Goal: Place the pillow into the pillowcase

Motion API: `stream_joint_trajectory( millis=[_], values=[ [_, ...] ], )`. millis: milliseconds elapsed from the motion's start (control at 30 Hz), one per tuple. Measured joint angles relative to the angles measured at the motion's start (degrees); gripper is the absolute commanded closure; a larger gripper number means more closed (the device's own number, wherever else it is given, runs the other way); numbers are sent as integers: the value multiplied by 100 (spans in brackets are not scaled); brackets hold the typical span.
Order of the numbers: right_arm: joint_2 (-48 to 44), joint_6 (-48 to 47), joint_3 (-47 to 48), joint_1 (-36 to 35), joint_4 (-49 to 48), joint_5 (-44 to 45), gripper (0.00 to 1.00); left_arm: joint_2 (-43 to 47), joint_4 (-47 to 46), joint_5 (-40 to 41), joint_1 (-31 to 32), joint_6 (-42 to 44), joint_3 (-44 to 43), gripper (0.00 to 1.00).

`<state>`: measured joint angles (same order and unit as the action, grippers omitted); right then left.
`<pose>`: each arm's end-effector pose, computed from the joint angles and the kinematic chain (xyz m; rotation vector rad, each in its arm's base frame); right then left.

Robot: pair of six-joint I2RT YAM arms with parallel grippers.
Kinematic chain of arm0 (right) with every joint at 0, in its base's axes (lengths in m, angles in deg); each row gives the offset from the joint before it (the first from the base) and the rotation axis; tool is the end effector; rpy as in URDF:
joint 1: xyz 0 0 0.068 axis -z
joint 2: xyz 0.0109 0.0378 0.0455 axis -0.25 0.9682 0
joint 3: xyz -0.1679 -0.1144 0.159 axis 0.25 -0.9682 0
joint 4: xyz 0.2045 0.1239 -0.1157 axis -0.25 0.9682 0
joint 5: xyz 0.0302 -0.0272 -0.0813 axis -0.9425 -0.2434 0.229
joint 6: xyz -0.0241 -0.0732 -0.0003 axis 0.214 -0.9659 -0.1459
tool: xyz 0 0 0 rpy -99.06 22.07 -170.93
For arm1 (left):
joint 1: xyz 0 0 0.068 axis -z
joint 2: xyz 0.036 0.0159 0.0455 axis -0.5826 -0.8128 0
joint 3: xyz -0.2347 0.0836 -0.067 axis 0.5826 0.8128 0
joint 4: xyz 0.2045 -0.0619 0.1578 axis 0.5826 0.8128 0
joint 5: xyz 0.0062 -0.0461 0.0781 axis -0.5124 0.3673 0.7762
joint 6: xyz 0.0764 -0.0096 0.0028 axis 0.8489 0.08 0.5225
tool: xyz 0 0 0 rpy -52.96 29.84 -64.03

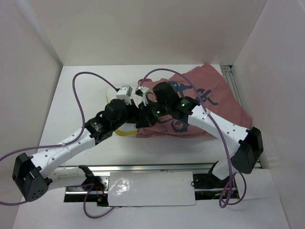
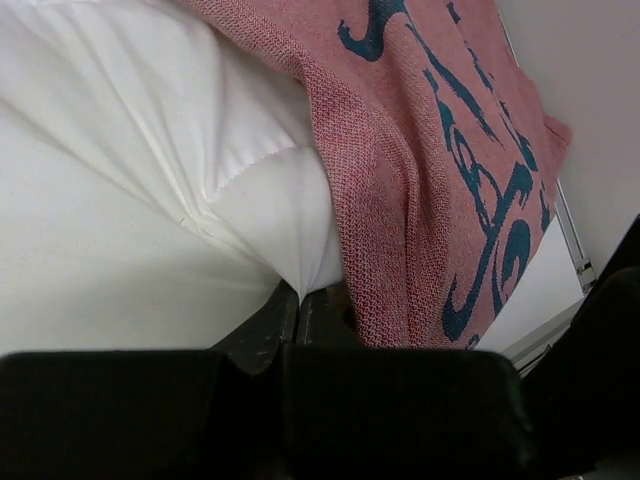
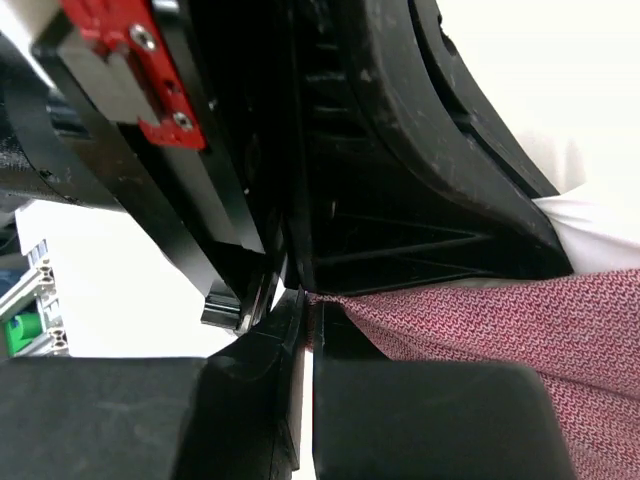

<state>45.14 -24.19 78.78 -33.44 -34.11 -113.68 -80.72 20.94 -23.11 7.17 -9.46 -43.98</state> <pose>0.2139 0.2892 0.3165 -1.0505 2.0899 1.1728 0.2307 -0.1966 0.3004 -0.0751 1.9678 -0.7857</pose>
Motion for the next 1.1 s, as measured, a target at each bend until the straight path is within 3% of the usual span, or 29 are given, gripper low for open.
stream_joint_trajectory(
  millis=[33, 133, 167, 200, 233, 267, 300, 467, 667, 833, 1033, 1100],
  values=[
    [0, 17, -66, 9, -52, -15, 100, 13, -46, 24, 2, -61, 72, 100],
    [-4, 35, -238, 13, -133, -26, 79, 81, -94, 127, 50, -269, 284, 96],
    [-35, 20, -306, 7, -140, -46, 72, 125, -57, 160, 81, -321, 372, 84],
    [-76, -13, -378, -4, -140, -9, 60, 162, 28, 186, 111, -363, 446, 65],
    [-153, -66, -476, -17, -136, 81, 55, 210, 195, 199, 146, -463, 518, 50],
    [-260, -63, -605, -20, -133, 105, 51, 275, 365, 238, 179, -505, 570, 19],
    [-391, -74, -737, -31, -118, 205, 44, 330, 555, 275, 210, -573, 610, 0],
    [-1051, -79, -925, -70, -7, 804, 24, 743, 1316, 468, 262, -841, 745, 0],
    [-1060, 369, -413, 219, 92, 2990, 24, 706, 1821, 710, -63, -975, 525, 0],
    [411, 168, 964, 507, 120, 4059, 27, -81, 1888, 444, -1266, -863, -98, 0],
    [3012, -306, 3329, 645, 354, 4258, 33, -789, 1596, -251, -2476, -535, -177, 0],
    [3755, -446, 4068, 693, 494, 4280, 40, -870, 1373, -498, -2693, -420, -79, 0]
  ],
)
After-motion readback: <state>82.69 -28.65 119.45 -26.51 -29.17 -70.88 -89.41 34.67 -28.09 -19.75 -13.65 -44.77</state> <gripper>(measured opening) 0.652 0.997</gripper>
